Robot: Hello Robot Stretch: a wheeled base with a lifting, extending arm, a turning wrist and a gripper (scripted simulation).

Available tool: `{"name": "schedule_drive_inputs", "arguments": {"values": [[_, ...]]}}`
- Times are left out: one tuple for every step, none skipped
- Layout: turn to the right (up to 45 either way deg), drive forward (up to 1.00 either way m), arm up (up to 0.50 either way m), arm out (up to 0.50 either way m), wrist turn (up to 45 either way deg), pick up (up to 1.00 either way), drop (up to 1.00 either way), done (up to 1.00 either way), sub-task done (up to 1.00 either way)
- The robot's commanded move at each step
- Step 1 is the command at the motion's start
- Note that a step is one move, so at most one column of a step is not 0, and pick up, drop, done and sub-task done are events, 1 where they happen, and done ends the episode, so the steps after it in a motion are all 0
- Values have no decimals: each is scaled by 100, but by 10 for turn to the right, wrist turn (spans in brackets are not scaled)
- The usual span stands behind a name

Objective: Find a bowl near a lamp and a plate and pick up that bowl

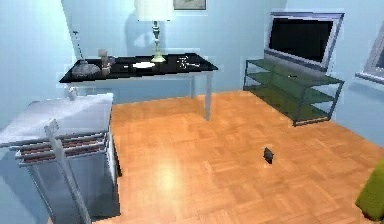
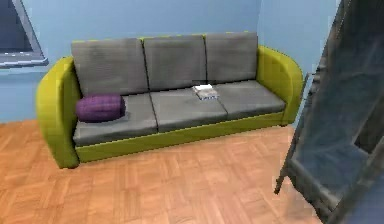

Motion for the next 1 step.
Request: {"name": "schedule_drive_inputs", "arguments": {"values": [[0, 100, 0, 0, 0, 0, 0, 0, 0]]}}
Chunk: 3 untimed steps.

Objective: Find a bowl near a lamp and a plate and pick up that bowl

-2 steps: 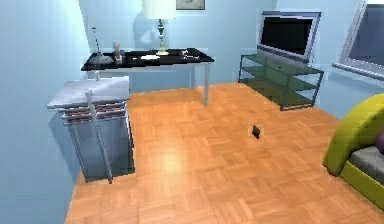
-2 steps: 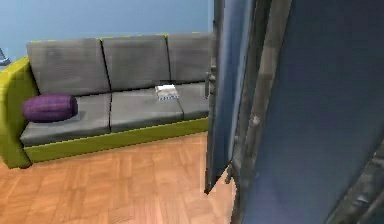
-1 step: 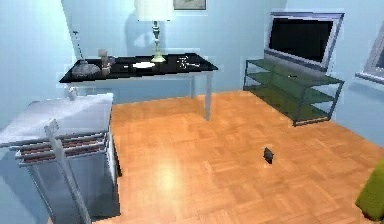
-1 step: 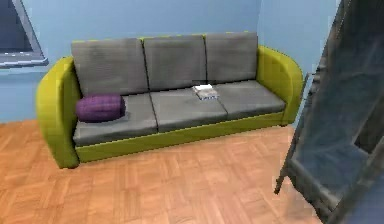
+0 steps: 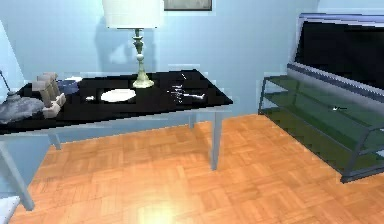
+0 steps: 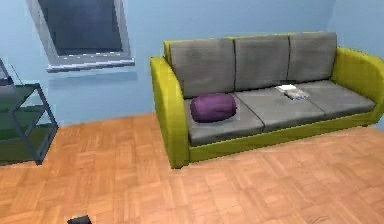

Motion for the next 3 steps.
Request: {"name": "schedule_drive_inputs", "arguments": {"values": [[-150, 0, 0, 0, 0, 0, 0, 0, 0], [0, 85, 0, 0, 0, 0, 0, 0, 0], [-180, 0, 0, 0, 0, 0, 0, 0, 0]]}}
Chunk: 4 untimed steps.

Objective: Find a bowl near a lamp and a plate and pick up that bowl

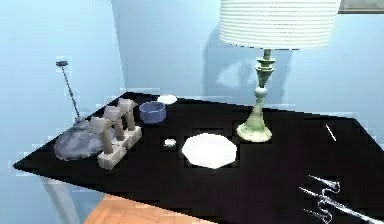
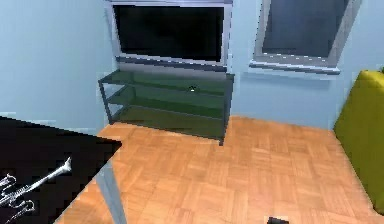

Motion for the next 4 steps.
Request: {"name": "schedule_drive_inputs", "arguments": {"values": [[0, 10, 0, 0, 0, 0, 0, 0, 0], [-450, 0, 0, 0, 0, 0, 0, 0, 0], [-450, 0, 0, 0, 0, 0, 0, 0, 0], [-120, 0, 0, 0, 0, 0, 0, 0, 0]]}}
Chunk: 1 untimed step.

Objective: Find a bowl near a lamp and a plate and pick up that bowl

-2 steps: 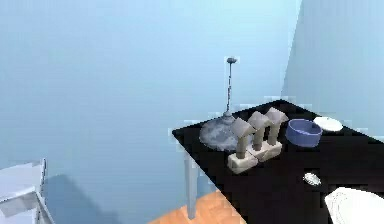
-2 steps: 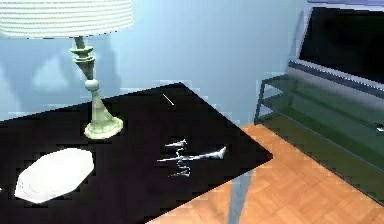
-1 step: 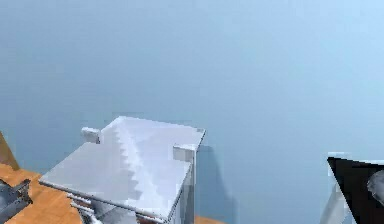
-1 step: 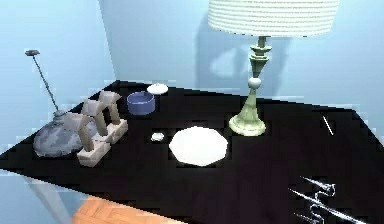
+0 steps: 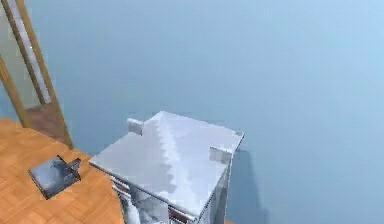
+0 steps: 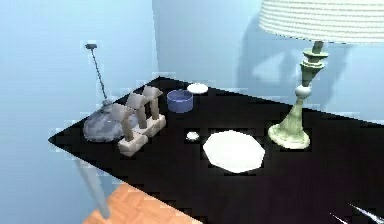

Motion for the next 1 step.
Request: {"name": "schedule_drive_inputs", "arguments": {"values": [[420, 0, 0, 0, 0, 0, 0, 0, 0]]}}
